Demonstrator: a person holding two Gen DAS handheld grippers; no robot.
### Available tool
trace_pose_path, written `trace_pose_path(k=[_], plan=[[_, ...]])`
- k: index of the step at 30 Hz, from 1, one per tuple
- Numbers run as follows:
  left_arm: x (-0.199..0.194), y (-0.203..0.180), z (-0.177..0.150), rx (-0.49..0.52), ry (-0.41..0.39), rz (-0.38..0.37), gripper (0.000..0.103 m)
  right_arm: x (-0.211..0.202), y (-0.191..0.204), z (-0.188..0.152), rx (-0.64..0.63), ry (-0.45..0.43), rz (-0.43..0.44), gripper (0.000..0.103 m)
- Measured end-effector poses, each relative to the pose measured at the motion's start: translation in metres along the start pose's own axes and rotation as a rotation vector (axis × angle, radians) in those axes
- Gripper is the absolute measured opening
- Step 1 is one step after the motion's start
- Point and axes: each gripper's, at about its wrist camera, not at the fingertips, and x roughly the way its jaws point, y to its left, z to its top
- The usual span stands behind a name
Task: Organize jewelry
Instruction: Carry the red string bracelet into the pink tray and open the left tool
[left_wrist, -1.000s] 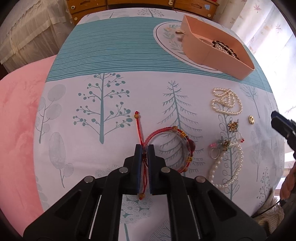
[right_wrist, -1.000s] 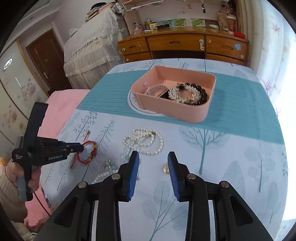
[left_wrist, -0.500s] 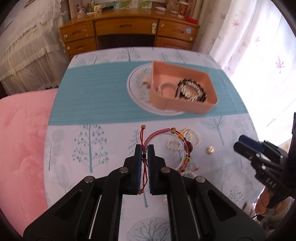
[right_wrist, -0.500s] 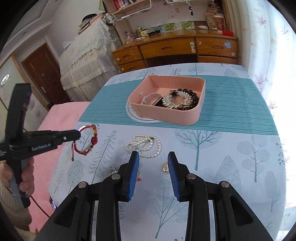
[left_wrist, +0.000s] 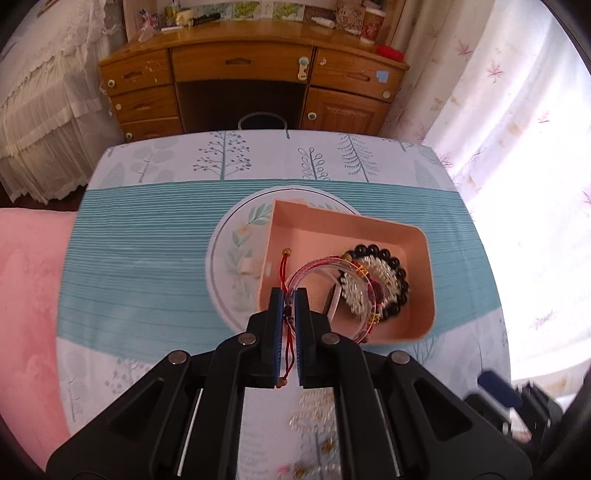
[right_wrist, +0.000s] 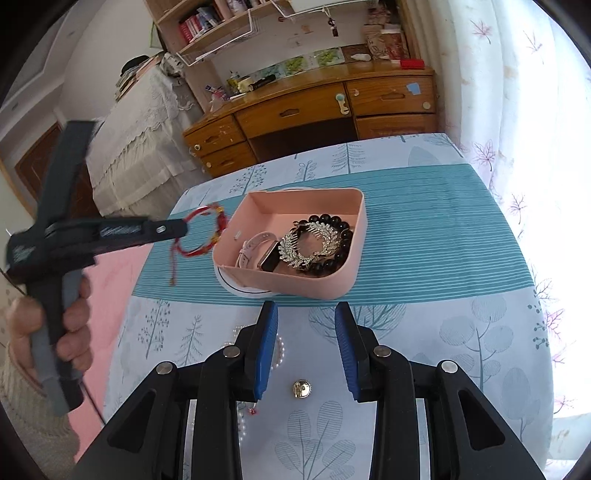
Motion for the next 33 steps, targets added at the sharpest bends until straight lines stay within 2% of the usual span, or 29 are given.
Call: trace_pose_path(k=[6, 8, 11, 13, 15, 20, 24, 27, 33], plan=[[0.055, -0.013, 0.026, -0.027, 0.049, 0.004, 0.005, 0.009, -0.009, -0.007, 0.023, 0.030, -0.004, 0.032], [0.069, -0.017, 0.030, -0.016, 0.088, 0.016, 0.006, 0.010, -0.009, -0.011, 0.025, 0.042, 0.000, 0.032], [0.074, -0.019, 0.027, 0.004, 0.103, 0.039, 0.015, 0.010, -0.011, -0.015, 0.025, 0.041, -0.002, 0.032], [0.068, -0.017, 0.023, 0.008, 0.084, 0.029, 0.029, 0.007, -0.012, -0.018, 0.025, 0.036, -0.001, 0.032], [0.058, -0.012, 0.017, 0.003, 0.064, 0.026, 0.033, 0.005, -0.011, -0.019, 0.023, 0.030, -0.002, 0.032], [0.029, -0.005, -0.004, -0.012, 0.034, -0.010, 0.033, 0.001, -0.008, -0.022, 0.024, 0.031, 0.004, 0.032], [0.000, -0.009, -0.026, 0.058, -0.025, 0.005, 0.033, -0.008, -0.001, -0.025, 0.010, 0.019, 0.005, 0.032], [-0.024, -0.013, -0.044, 0.107, -0.063, -0.016, 0.033, -0.019, 0.004, -0.027, -0.004, 0.009, 0.005, 0.032], [-0.068, -0.013, -0.079, 0.142, -0.124, -0.063, 0.033, -0.041, 0.015, -0.034, -0.028, -0.011, 0.008, 0.032]])
